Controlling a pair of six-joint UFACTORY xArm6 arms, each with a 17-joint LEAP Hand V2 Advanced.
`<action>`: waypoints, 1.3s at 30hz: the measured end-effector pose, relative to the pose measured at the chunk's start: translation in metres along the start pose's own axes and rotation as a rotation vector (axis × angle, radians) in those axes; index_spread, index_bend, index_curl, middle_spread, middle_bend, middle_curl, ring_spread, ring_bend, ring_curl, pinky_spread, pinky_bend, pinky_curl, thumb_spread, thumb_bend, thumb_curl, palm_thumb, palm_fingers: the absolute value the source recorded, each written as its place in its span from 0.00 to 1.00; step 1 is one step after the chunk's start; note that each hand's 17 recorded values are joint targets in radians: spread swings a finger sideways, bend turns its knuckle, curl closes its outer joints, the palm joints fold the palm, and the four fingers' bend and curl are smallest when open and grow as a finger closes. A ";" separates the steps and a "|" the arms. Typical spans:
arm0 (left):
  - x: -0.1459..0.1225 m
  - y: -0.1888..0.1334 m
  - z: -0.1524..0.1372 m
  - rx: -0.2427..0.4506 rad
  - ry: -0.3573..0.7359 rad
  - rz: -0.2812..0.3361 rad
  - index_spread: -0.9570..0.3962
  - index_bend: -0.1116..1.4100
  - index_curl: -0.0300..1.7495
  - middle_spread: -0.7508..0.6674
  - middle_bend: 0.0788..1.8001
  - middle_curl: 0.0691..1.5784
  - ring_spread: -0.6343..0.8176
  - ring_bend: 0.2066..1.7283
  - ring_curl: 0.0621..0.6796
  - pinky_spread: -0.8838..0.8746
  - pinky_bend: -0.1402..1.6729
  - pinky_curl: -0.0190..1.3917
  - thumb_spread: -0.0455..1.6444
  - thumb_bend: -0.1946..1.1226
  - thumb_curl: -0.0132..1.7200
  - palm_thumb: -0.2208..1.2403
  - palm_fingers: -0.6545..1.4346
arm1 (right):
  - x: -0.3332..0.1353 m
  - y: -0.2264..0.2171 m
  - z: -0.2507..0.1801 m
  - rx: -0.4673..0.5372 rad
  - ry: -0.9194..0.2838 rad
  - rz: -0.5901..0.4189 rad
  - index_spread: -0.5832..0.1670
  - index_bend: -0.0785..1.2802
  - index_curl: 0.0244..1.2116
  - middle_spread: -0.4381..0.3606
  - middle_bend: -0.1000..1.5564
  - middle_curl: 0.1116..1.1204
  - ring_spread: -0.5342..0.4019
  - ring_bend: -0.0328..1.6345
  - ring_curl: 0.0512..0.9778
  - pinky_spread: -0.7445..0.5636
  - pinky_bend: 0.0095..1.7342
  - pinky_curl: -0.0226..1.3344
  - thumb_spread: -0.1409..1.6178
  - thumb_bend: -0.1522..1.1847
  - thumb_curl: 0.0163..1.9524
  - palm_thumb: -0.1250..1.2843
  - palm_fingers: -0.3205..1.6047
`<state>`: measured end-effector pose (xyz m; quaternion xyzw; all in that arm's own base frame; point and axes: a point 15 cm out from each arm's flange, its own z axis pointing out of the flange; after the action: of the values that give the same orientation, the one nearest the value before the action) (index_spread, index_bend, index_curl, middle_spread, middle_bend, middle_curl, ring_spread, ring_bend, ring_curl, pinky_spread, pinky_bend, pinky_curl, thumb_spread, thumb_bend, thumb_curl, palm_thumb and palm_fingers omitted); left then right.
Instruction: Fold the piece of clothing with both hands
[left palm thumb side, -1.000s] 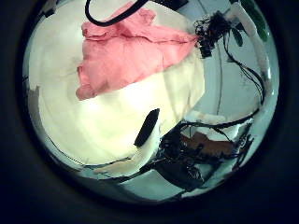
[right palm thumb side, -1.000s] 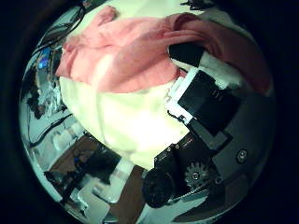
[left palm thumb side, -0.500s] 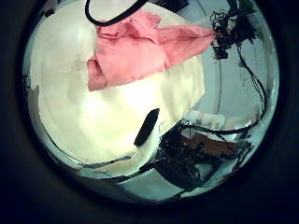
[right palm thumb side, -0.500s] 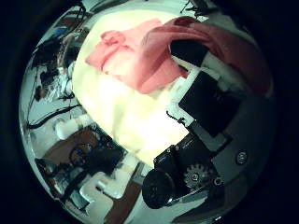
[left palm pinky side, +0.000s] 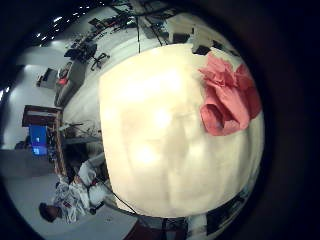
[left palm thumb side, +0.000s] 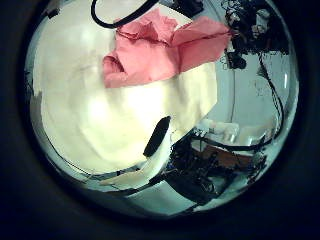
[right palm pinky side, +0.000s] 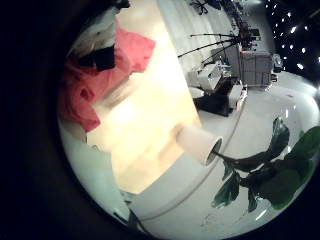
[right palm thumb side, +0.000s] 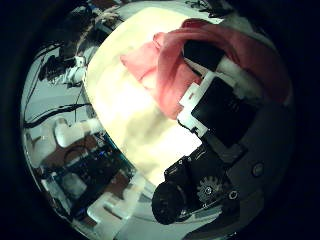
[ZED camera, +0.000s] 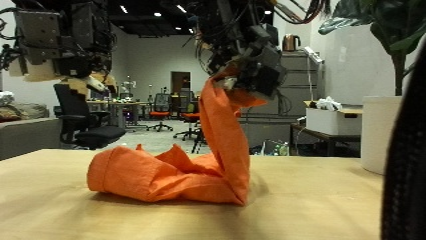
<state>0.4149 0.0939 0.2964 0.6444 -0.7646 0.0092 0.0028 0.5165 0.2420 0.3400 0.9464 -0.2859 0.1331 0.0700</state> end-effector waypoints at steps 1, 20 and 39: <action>-0.005 0.002 0.000 0.001 0.000 -0.007 0.72 0.18 0.20 0.58 0.07 0.19 0.61 0.19 0.26 0.62 0.22 0.25 0.66 0.13 0.16 0.28 0.40 | -0.003 -0.006 0.002 0.009 0.002 -0.001 0.43 0.85 0.62 0.37 0.83 0.63 0.35 0.84 0.61 0.35 0.73 0.49 0.68 0.10 0.36 0.85 0.76; -0.035 0.026 -0.003 0.012 0.005 -0.057 0.72 0.18 0.20 0.58 0.07 0.19 0.61 0.19 0.25 0.62 0.22 0.25 0.66 0.13 0.16 0.28 0.40 | -0.087 -0.101 0.084 0.131 -0.175 -0.010 0.29 0.54 0.53 0.27 0.69 0.52 0.23 0.76 0.52 0.14 0.70 0.43 0.72 0.10 0.30 0.69 0.54; -0.022 0.023 -0.001 0.008 0.009 -0.040 0.71 0.19 0.20 0.58 0.07 0.19 0.61 0.19 0.25 0.62 0.22 0.25 0.66 0.13 0.16 0.28 0.40 | -0.048 -0.085 -0.016 0.357 -0.346 0.120 0.20 0.17 0.28 0.49 0.24 0.24 0.54 0.52 0.27 0.62 0.61 0.32 0.63 0.10 0.29 0.80 0.15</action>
<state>0.3959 0.1199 0.2963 0.6596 -0.7514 0.0153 0.0038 0.5224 0.3405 0.3363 0.9338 -0.3211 0.0213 -0.1562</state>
